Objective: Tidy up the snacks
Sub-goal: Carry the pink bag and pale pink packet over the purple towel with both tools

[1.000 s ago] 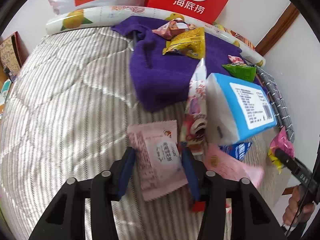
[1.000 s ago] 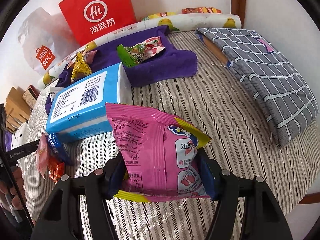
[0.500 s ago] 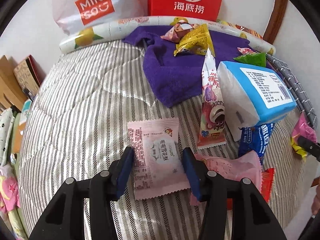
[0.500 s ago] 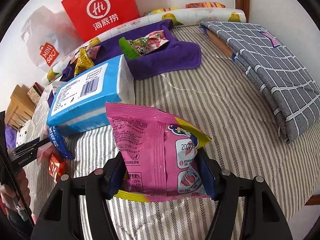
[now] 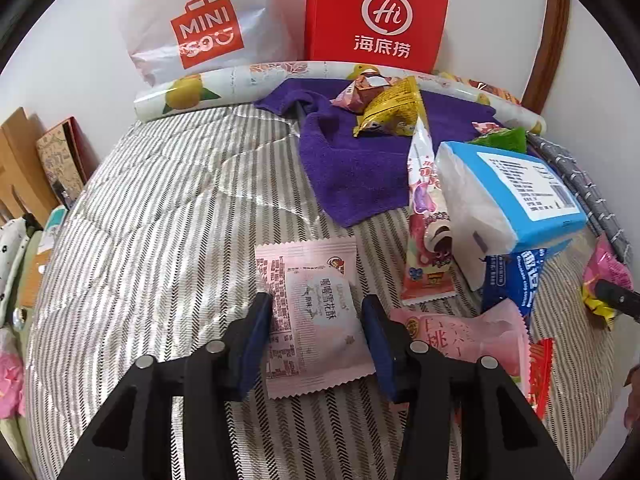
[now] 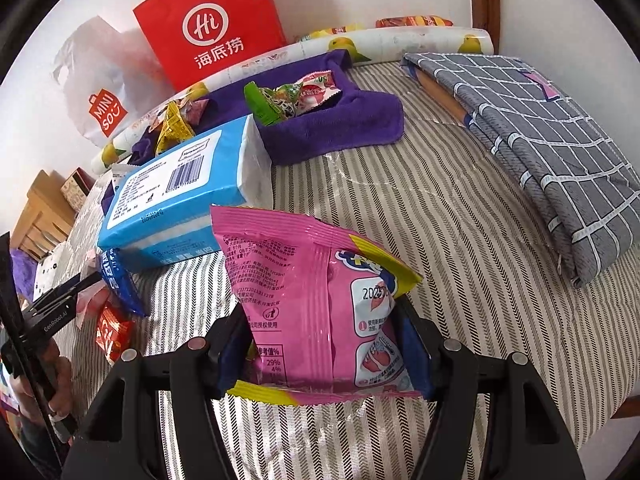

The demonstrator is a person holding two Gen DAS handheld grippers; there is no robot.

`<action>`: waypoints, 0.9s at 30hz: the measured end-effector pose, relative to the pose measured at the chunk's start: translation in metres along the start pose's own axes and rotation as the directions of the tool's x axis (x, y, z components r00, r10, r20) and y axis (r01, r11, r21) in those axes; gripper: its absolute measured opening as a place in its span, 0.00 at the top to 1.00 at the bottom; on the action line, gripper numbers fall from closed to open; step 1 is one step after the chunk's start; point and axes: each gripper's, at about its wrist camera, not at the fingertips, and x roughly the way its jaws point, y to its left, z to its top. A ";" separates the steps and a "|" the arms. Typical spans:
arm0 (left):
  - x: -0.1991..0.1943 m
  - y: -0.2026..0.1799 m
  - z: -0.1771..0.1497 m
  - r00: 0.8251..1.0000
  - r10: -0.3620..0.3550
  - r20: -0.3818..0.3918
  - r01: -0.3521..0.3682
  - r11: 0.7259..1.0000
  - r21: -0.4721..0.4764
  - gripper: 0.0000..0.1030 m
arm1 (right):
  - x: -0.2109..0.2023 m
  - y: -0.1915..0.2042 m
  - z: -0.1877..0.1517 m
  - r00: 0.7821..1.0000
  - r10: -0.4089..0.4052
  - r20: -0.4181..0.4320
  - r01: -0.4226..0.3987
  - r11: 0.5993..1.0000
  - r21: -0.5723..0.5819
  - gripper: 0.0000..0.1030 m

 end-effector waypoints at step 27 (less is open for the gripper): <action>-0.065 0.003 0.014 0.994 -0.105 0.028 0.106 0.992 -0.061 0.65 | -0.069 0.050 -0.004 0.995 -0.007 0.098 0.023 0.987 -0.160 0.37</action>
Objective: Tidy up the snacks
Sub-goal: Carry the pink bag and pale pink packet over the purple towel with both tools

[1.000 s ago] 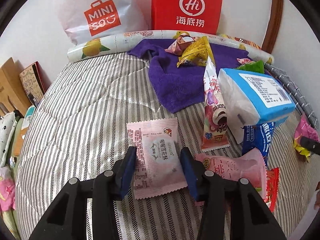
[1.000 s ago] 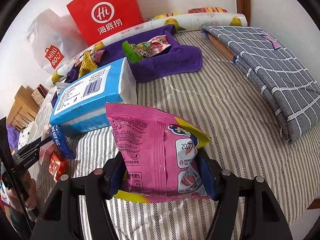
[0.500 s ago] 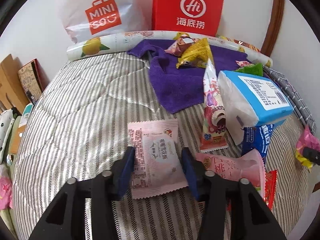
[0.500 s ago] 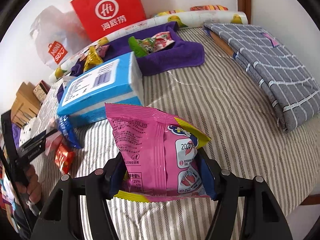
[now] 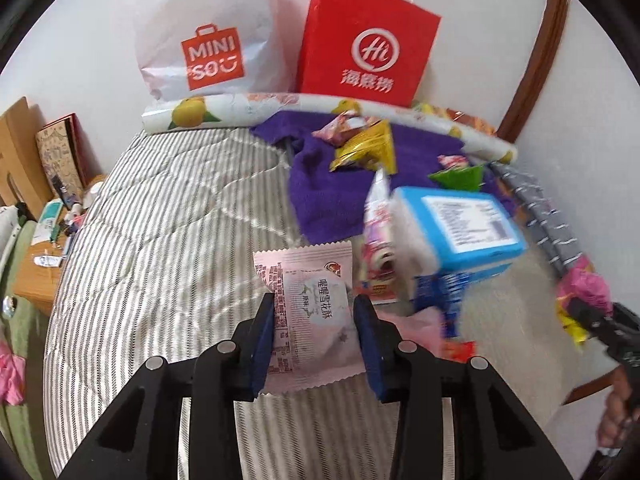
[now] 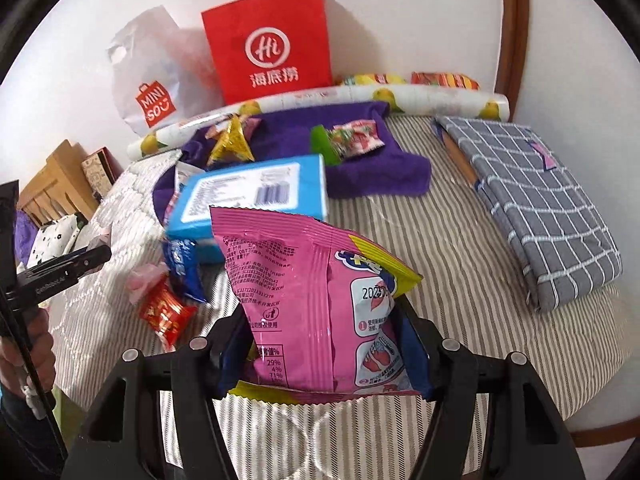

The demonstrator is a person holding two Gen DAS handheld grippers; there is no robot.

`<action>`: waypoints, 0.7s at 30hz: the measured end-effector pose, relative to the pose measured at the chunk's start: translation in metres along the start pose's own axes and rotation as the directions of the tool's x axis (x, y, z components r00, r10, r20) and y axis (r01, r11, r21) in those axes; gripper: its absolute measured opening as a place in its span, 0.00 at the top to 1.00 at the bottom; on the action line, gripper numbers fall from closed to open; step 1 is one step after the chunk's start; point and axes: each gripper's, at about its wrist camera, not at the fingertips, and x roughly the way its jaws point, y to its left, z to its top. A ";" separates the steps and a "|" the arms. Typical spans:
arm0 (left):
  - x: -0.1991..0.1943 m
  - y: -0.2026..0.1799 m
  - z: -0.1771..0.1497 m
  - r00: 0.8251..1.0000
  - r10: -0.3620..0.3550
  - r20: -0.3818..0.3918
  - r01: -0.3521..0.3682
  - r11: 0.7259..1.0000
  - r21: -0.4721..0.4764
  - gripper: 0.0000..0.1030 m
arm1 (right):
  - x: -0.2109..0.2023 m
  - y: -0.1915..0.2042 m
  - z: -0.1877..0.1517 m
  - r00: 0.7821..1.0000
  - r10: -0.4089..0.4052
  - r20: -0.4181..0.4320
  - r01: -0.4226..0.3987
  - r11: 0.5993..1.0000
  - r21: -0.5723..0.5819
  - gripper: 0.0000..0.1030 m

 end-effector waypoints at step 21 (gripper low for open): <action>0.005 -0.065 0.075 0.977 -0.208 0.047 0.208 0.978 0.001 0.64 | 0.019 0.008 0.086 0.994 0.061 0.093 -0.059 0.998 -0.027 0.37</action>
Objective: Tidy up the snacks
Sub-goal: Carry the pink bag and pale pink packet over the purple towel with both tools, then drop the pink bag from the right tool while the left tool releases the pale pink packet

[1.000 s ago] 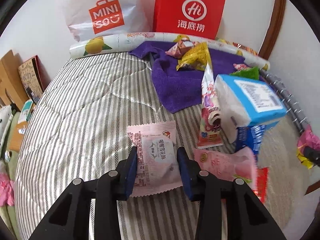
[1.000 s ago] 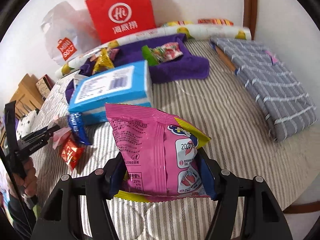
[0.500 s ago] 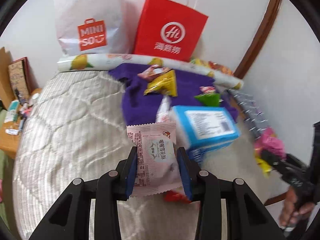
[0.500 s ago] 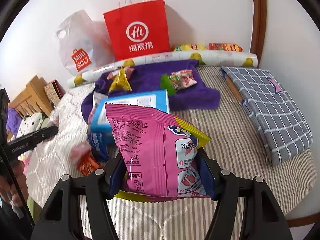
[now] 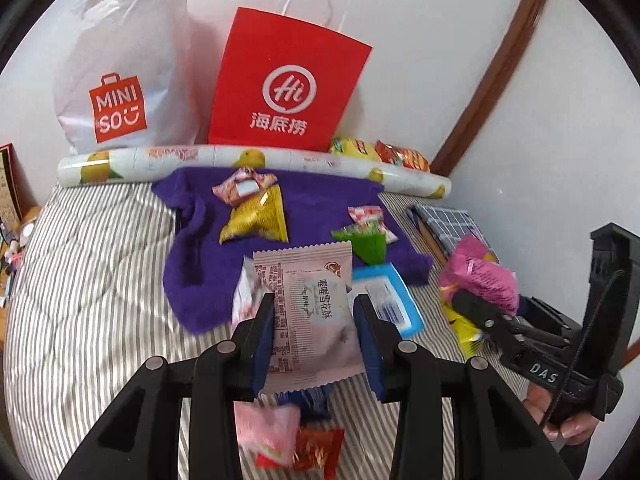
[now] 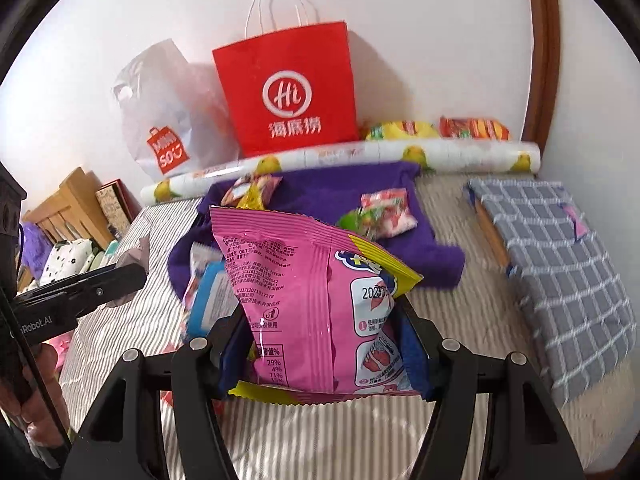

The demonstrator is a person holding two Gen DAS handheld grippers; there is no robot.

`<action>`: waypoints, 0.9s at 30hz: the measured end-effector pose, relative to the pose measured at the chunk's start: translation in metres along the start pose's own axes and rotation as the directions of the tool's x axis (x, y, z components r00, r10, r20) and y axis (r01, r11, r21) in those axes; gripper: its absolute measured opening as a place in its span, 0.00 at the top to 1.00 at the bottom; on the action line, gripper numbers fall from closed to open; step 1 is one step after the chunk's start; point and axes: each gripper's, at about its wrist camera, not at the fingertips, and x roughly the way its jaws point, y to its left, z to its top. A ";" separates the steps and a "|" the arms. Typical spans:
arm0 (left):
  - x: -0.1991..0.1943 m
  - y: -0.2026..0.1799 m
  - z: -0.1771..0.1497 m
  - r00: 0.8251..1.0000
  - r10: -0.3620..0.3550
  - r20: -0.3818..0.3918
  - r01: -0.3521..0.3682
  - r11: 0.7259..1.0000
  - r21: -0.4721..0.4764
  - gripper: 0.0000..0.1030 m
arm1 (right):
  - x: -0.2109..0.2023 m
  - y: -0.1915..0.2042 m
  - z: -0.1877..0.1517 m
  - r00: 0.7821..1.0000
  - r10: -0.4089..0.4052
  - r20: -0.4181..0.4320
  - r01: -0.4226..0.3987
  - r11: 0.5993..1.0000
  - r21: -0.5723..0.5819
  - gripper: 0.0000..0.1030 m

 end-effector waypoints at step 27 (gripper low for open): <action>0.128 0.072 0.055 0.990 0.070 -0.120 -0.087 0.986 -0.144 0.64 | 0.171 -0.048 0.096 0.994 -0.040 -0.104 0.039 0.999 -0.013 0.37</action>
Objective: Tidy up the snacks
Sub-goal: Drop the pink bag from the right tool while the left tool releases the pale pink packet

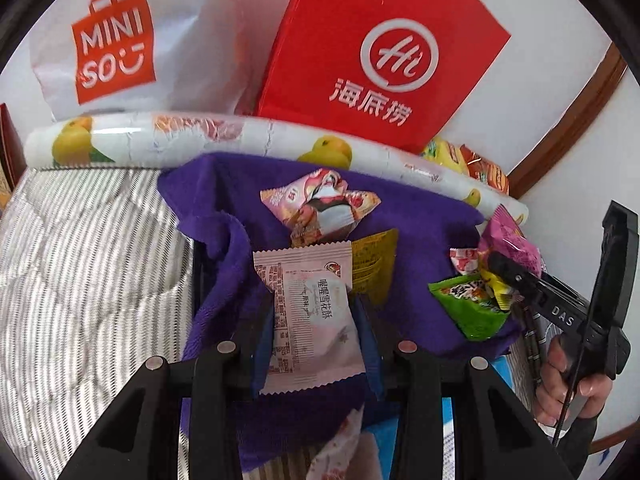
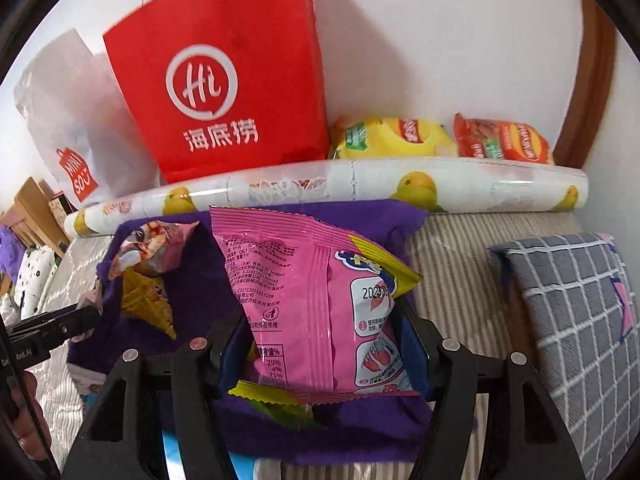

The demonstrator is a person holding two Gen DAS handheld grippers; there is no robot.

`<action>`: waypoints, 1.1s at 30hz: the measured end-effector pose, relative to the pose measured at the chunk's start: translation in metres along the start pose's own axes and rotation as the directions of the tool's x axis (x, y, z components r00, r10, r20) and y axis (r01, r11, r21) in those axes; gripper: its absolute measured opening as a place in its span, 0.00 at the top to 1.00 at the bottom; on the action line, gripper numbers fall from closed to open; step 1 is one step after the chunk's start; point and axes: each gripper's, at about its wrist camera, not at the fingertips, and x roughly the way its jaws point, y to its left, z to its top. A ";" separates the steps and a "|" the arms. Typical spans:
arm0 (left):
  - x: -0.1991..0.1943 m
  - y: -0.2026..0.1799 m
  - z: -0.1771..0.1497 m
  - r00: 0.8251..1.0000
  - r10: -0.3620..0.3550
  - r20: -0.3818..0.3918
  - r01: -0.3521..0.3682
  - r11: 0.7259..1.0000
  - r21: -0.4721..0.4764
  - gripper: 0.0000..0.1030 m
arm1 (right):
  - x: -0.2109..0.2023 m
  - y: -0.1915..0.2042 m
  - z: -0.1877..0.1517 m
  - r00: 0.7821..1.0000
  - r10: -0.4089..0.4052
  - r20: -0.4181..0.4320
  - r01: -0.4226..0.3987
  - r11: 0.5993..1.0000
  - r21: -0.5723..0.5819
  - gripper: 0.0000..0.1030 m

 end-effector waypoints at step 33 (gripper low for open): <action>-0.006 0.000 -0.001 1.000 -0.002 -0.014 0.002 1.000 -0.002 0.41 | -0.053 0.025 -0.018 0.998 -0.018 0.054 0.021 0.998 -0.060 0.19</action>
